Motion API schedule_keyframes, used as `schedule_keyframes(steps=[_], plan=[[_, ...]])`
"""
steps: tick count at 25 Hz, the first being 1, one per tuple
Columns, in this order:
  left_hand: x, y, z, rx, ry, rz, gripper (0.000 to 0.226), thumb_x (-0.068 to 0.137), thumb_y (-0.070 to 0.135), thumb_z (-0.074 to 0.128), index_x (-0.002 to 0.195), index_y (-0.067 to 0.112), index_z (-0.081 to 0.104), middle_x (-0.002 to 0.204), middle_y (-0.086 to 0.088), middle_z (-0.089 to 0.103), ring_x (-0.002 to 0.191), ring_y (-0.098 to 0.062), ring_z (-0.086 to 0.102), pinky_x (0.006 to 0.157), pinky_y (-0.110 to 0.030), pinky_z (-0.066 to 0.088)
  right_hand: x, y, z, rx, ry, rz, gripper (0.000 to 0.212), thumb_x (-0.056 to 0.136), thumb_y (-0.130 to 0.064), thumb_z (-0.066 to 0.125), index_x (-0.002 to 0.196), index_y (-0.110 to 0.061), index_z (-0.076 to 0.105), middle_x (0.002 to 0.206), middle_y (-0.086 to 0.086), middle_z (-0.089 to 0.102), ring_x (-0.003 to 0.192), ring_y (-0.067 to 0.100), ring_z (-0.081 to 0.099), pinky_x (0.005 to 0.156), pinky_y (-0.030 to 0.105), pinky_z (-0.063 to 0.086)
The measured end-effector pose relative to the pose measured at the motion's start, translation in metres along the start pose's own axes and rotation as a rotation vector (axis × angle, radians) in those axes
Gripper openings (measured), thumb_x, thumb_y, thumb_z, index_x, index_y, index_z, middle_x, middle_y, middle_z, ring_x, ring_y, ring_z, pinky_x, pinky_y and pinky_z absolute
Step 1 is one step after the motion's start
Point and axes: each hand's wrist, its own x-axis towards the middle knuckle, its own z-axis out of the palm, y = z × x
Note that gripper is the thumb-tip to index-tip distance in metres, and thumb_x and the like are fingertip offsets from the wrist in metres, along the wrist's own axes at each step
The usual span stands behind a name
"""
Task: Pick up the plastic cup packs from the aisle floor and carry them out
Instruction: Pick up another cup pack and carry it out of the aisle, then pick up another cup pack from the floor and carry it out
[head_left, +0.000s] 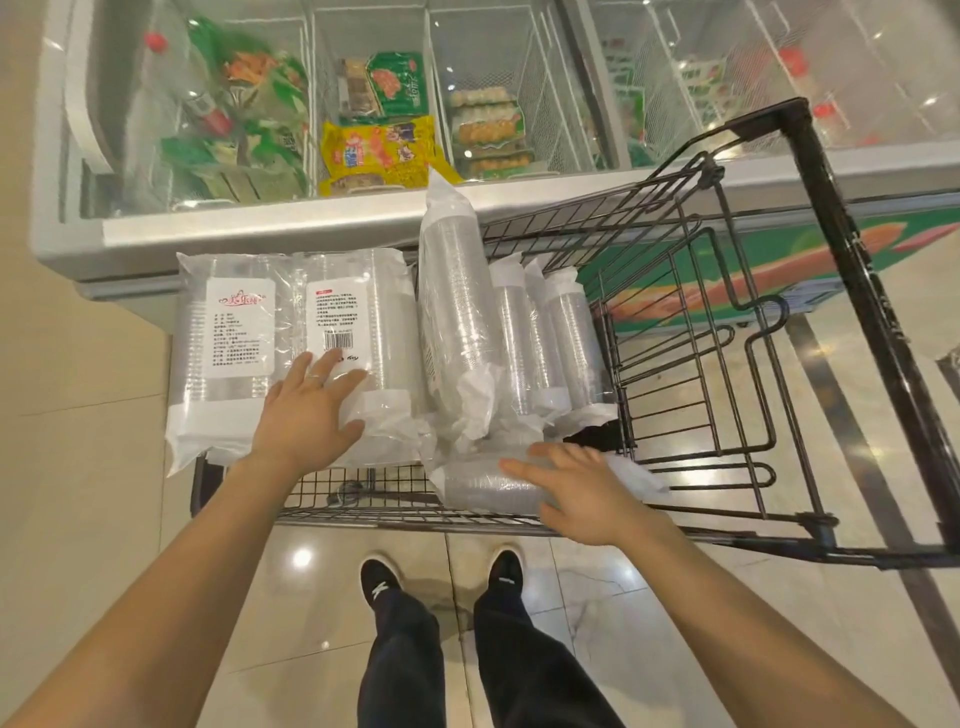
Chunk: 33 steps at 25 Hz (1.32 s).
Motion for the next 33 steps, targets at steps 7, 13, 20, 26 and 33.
schedule_keyframes(steps=[7,13,20,26,33], plan=[[-0.003,-0.001,0.002,-0.014,0.004,-0.004,0.067,0.091,0.046,0.061,0.151,0.032,0.034,0.164,0.001,0.011,0.151,-0.029,0.002,0.119,-0.054,0.017,0.03,0.017,0.029,0.256,-0.331,0.117,0.053,0.103,-0.048,0.031,0.152,-0.049,0.009,0.164,-0.008,-0.006,0.15,0.02,-0.01,0.121,0.047,0.0],[-0.004,0.011,-0.014,-0.045,-0.062,-0.048,0.068,0.092,0.05,0.056,0.152,0.034,0.029,0.165,0.003,0.008,0.151,-0.025,0.0,0.12,-0.053,0.014,-0.004,0.006,-0.03,0.399,0.104,0.163,0.051,0.102,-0.035,0.044,0.151,-0.028,0.032,0.155,0.001,0.035,0.14,0.018,0.033,0.112,0.034,0.032],[-0.019,0.047,-0.105,-0.074,0.243,-0.085,0.066,0.093,0.06,0.046,0.151,0.033,0.032,0.163,0.001,0.018,0.151,-0.024,0.009,0.119,-0.054,0.012,-0.007,-0.037,-0.172,0.148,0.619,0.106,0.065,0.096,-0.058,0.031,0.153,-0.027,0.027,0.158,0.003,0.029,0.146,0.024,0.022,0.117,0.043,0.022],[-0.083,0.024,-0.213,0.068,0.595,-0.217,0.071,0.091,0.066,0.039,0.152,0.03,0.031,0.161,-0.004,0.024,0.15,-0.03,0.013,0.117,-0.058,0.011,-0.002,-0.132,-0.273,-0.048,0.775,-0.013,0.067,0.096,-0.064,0.03,0.155,-0.036,0.013,0.164,0.004,0.01,0.15,0.031,0.005,0.119,0.051,0.009],[-0.204,-0.065,-0.285,0.134,0.827,-0.512,0.077,0.084,0.069,0.03,0.149,0.03,0.036,0.159,-0.005,0.029,0.148,-0.031,0.019,0.115,-0.057,0.016,-0.013,-0.317,-0.33,-0.149,0.901,-0.284,0.071,0.094,-0.067,0.032,0.155,-0.036,0.011,0.164,0.002,0.007,0.15,0.032,0.001,0.119,0.052,0.007]])
